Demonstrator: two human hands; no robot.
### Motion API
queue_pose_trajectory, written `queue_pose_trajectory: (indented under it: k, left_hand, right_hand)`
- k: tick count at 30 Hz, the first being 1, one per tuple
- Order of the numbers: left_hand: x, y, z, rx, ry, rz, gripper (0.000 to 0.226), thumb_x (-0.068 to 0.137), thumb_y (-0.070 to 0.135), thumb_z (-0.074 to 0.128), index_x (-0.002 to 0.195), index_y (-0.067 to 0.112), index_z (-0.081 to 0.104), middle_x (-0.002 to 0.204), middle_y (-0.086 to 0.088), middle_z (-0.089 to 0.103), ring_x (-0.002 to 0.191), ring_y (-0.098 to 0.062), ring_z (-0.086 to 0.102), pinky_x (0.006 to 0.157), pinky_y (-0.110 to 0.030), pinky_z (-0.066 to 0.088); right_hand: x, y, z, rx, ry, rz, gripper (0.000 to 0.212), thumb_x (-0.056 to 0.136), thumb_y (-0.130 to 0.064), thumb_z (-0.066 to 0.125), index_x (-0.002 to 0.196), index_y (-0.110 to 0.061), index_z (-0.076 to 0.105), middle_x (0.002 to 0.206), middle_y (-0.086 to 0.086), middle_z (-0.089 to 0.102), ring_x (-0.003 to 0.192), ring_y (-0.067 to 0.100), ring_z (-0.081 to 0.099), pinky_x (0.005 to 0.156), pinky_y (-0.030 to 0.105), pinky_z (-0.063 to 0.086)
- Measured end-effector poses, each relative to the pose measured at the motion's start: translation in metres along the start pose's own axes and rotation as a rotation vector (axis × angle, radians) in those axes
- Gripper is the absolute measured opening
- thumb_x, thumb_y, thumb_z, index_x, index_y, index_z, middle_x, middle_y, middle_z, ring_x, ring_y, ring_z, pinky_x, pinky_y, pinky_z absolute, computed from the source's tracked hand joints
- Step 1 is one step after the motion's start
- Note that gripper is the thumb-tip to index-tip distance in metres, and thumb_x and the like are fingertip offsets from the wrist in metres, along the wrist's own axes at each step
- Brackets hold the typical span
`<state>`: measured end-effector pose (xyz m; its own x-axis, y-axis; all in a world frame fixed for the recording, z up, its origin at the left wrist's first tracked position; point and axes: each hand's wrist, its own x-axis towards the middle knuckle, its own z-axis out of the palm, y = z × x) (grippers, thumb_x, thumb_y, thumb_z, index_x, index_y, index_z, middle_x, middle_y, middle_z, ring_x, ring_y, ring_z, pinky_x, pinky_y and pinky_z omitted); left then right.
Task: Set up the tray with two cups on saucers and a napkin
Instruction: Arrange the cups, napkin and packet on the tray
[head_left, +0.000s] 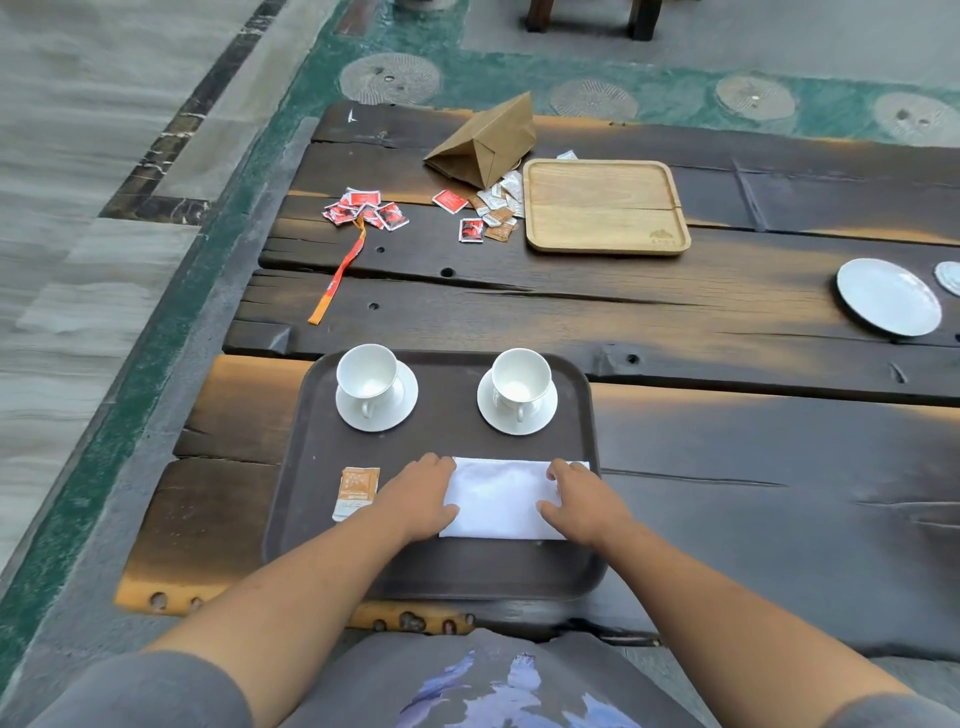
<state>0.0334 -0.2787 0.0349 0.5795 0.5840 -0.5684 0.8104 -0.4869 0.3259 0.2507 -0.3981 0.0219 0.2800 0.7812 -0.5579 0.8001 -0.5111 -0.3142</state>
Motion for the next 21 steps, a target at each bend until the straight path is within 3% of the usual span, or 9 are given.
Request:
queue_pose_trajectory:
  k: [8,16,21]
  left_hand:
    - [-0.001,0.005,0.005,-0.016,0.006,-0.004,0.058,0.092,0.031,0.058,0.144,0.014,0.037,0.136,-0.007,0.045,0.120,-0.028,0.051,0.095,-0.042,0.049]
    - [-0.006,0.001,0.020,-0.128,0.066,-0.052,0.058,0.094,0.033,0.059,0.144,0.017,0.035,0.140,-0.004,0.048,0.123,-0.027,0.052,0.098,-0.040,0.047]
    - [-0.010,0.001,0.032,-0.207,0.114,-0.100,0.051,0.093,0.030,0.061,0.137,0.019,0.037,0.132,-0.001,0.054,0.115,-0.025,0.058,0.092,-0.042,0.051]
  right_hand:
    - [0.009,0.007,-0.008,0.107,0.063,0.009,0.045,0.093,-0.038,0.060,0.130,-0.015,0.050,0.126,0.006,0.057,0.109,0.024,0.059,0.093,0.039,0.052]
    - [0.022,0.012,-0.012,0.081,0.075,-0.009,0.041,0.092,-0.036,0.061,0.126,-0.015,0.051,0.121,0.005,0.053,0.104,0.024,0.058,0.086,0.037,0.052]
    - [0.031,0.020,-0.016,0.023,0.054,-0.024,0.038,0.092,-0.033,0.062,0.124,-0.015,0.052,0.119,0.005,0.051,0.101,0.025,0.059,0.083,0.037,0.052]
